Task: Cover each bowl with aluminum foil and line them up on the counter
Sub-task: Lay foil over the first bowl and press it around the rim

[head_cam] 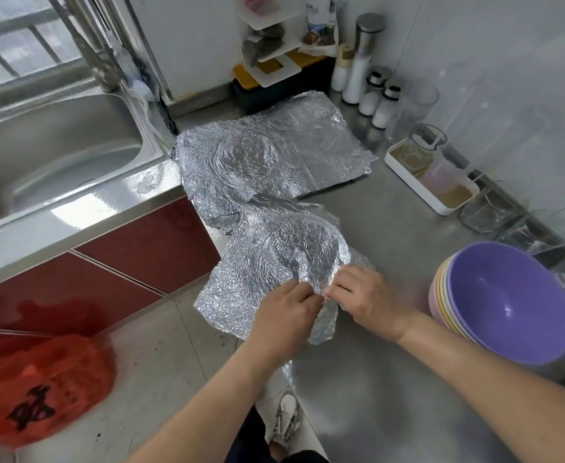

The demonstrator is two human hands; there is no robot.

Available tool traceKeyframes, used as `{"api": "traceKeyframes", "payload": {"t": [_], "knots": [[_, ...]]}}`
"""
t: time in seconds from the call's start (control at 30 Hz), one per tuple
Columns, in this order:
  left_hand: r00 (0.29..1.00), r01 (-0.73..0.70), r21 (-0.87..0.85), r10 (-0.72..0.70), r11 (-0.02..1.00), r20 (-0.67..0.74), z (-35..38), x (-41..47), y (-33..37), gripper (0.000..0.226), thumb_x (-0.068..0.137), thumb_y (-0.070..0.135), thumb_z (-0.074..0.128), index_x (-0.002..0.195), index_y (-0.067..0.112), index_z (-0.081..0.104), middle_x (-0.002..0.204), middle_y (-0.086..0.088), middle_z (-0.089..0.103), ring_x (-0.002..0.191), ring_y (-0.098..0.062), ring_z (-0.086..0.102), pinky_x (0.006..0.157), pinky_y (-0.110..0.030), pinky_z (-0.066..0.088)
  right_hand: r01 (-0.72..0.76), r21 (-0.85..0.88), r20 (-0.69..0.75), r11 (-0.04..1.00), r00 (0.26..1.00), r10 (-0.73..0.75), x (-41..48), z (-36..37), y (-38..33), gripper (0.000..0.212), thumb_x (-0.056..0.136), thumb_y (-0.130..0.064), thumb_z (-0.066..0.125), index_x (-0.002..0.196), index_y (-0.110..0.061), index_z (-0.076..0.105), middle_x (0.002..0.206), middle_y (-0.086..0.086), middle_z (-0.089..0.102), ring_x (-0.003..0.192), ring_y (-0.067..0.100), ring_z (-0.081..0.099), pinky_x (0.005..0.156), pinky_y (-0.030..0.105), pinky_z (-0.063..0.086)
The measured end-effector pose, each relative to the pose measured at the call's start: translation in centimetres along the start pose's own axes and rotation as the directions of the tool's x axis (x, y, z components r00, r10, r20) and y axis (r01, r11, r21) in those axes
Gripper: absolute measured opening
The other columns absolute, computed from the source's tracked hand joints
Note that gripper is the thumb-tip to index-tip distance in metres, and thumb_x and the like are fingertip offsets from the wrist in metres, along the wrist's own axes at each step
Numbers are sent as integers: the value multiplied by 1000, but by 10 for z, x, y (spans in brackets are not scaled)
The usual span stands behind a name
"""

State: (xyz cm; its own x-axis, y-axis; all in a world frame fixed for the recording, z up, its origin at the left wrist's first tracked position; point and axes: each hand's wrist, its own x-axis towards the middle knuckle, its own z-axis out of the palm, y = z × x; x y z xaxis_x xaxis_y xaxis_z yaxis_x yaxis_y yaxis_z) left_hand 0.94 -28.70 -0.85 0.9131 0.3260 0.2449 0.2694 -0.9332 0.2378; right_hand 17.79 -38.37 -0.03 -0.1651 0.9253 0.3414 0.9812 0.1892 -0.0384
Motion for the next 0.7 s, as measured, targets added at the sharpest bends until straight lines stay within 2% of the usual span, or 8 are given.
{"api": "traceKeyframes", "payload": {"t": [0.1,0.17,0.27,0.33,0.43,0.53,0.6,0.7], "knots": [[998,66,-7,-65,998,24,-3,10,13,14,70,19,83,73,19,69,69,5,56,65,-16,50,55,-26,42,-38,-21,19,999,999,38,1,-3,7,20,81,-4,49,77,-14,66,76,2,57,77,23,55,65,33,43],[995,99,-59,-97,993,25,-6,14,20,13,75,26,79,80,18,70,74,3,58,71,-18,53,60,-28,46,-90,2,36,996,995,90,0,-8,11,20,79,-7,48,80,-15,67,82,0,60,87,22,57,71,33,43],[994,110,-110,-108,988,17,-15,15,17,25,88,33,60,106,17,69,97,0,67,89,-22,60,72,-34,53,-201,38,65,979,978,199,-4,-19,13,31,77,-7,45,94,-16,70,100,0,64,103,23,56,76,34,44],[991,131,-83,-128,988,43,-21,19,8,43,94,42,43,122,17,65,123,-6,65,111,-28,59,92,-39,52,-275,79,88,958,959,268,-6,-24,9,41,71,-4,47,104,-15,69,111,1,64,110,24,56,80,36,48],[956,181,-2,-175,984,237,-29,24,-7,66,94,61,20,146,25,41,155,-7,33,144,-27,28,117,-48,21,-348,78,186,934,926,329,-3,-22,0,56,74,-11,34,123,-14,62,132,3,58,124,24,51,92,38,47],[905,184,51,-189,982,381,-27,17,-20,76,88,70,3,154,34,14,163,-1,2,150,-20,-3,119,-45,-5,-398,52,322,916,875,362,0,-17,-5,61,78,-17,28,133,-12,54,143,4,50,132,24,46,99,46,44],[896,182,57,-190,982,402,-28,11,-25,76,87,72,0,154,36,9,163,0,-3,149,-18,-8,118,-41,-11,-408,44,360,912,858,366,-2,-14,-5,61,81,-21,25,135,-11,53,145,4,48,136,23,42,105,46,39],[898,182,50,-186,982,399,-29,4,-26,76,88,72,0,154,36,10,162,1,-3,149,-18,-9,119,-40,-11,-417,48,373,908,850,371,-4,-14,-6,67,82,-28,17,141,-14,47,152,-1,38,143,17,29,111,36,18]]}}
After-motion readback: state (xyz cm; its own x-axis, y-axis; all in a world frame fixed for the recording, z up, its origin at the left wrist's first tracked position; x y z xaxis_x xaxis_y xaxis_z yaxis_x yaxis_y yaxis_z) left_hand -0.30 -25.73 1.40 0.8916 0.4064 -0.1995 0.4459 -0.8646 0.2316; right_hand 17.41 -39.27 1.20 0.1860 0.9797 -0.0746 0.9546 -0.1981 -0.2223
